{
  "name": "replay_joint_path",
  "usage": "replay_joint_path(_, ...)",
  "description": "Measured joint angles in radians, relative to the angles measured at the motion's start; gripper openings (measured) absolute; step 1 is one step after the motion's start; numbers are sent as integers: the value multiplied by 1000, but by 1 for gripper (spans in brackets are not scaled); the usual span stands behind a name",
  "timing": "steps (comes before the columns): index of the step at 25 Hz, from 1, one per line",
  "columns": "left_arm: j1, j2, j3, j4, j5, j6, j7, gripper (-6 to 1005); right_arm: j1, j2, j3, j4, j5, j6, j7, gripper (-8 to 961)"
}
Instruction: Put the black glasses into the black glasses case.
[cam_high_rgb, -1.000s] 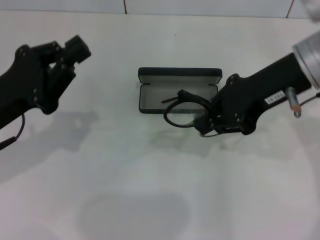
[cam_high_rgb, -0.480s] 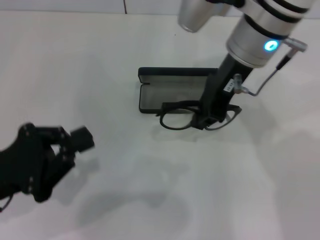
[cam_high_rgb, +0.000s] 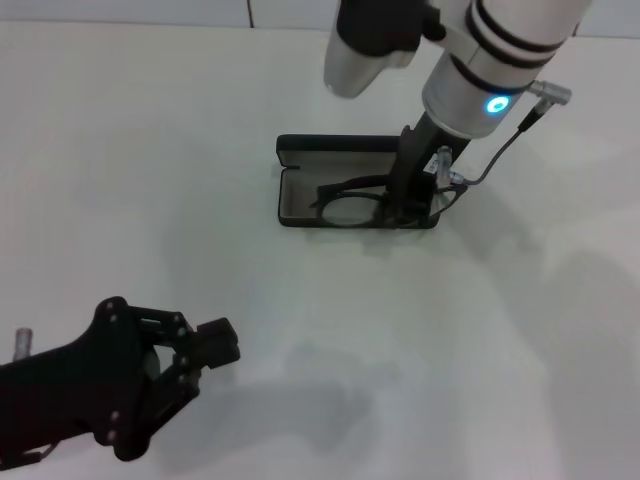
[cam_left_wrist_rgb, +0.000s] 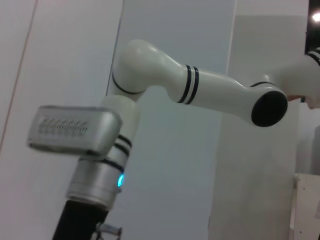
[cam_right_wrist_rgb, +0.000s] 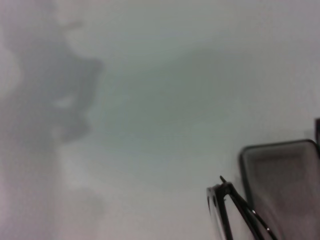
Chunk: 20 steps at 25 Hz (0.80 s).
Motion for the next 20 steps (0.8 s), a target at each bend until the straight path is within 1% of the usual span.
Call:
replay_joint_path(2, 4, -4, 0, -8, 1, 0, 14, 69, 2, 0, -38, 15, 0, 36, 10, 122)
replay_joint_path(4, 5, -5, 0, -29, 2, 0, 30, 70, 5, 0, -53, 25, 0, 65, 11, 123)
replay_joint_path(14, -22, -7, 0, -85, 5, -5, 71, 70, 17, 0, -72, 70, 13, 145, 7, 128)
replay_joint_path(20, -25, -7, 0, -91, 7, -6, 72, 70, 10, 0, -79, 77, 25, 163, 4, 131)
